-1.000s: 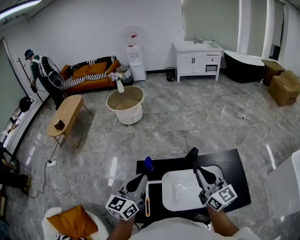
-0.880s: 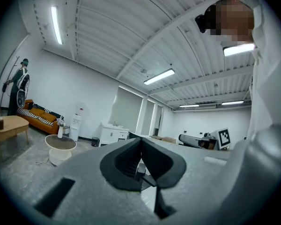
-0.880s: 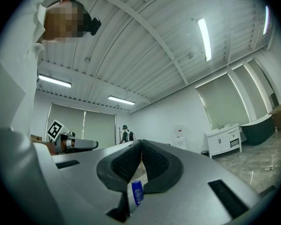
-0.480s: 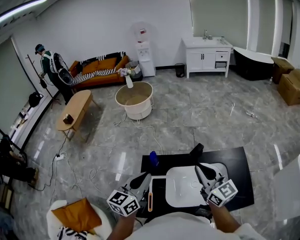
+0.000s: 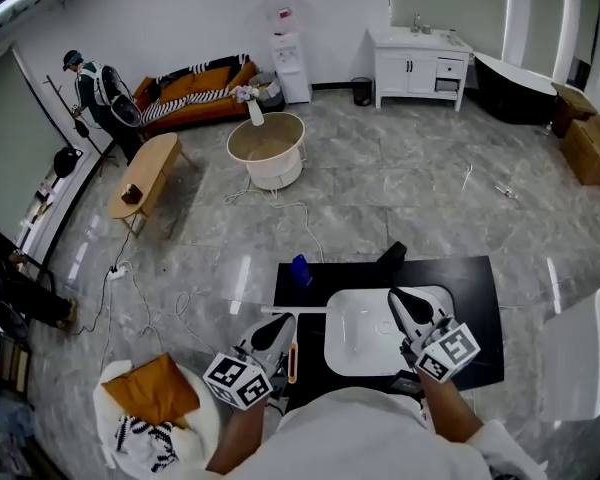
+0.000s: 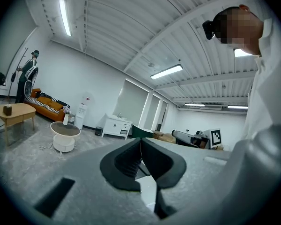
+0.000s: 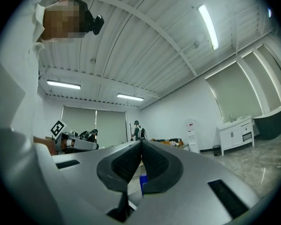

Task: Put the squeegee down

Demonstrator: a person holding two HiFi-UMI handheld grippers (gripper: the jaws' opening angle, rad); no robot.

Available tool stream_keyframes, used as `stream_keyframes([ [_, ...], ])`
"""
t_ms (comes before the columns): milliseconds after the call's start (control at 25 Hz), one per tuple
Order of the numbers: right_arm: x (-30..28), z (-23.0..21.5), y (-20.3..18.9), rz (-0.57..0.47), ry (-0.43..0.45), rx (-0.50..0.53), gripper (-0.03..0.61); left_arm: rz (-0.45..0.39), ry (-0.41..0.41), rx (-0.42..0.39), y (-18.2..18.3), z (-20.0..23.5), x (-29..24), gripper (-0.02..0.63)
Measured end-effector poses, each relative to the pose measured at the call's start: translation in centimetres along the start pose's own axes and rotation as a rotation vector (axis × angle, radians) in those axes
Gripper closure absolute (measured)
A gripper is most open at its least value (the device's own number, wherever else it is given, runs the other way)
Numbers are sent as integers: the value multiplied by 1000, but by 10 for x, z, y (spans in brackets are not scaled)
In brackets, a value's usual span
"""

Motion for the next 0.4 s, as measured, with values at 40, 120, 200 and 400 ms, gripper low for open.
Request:
stream_keyframes([
  [40, 0, 0, -3, 5, 3, -7, 563, 7, -11, -8, -3, -3, -1, 597],
  [120, 0, 0, -8, 13, 11, -20, 563, 17, -27, -20, -8, -10, -1, 597],
  [200, 0, -4, -10, 11, 14, -27, 563, 19, -30, -24, -9, -13, -2, 597],
  [400, -5, -15, -4, -20, 7, -11, 563, 11, -5, -12, -10, -3, -5, 597],
])
Point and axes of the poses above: the fingertips, and each gripper's own axes: x backward along the fingers, z to its left, y out of its top, the point moved 1 cm from there along x, backward along the fingers, and after that the axes turned 13 degrees about z, right-handed, at the moved point
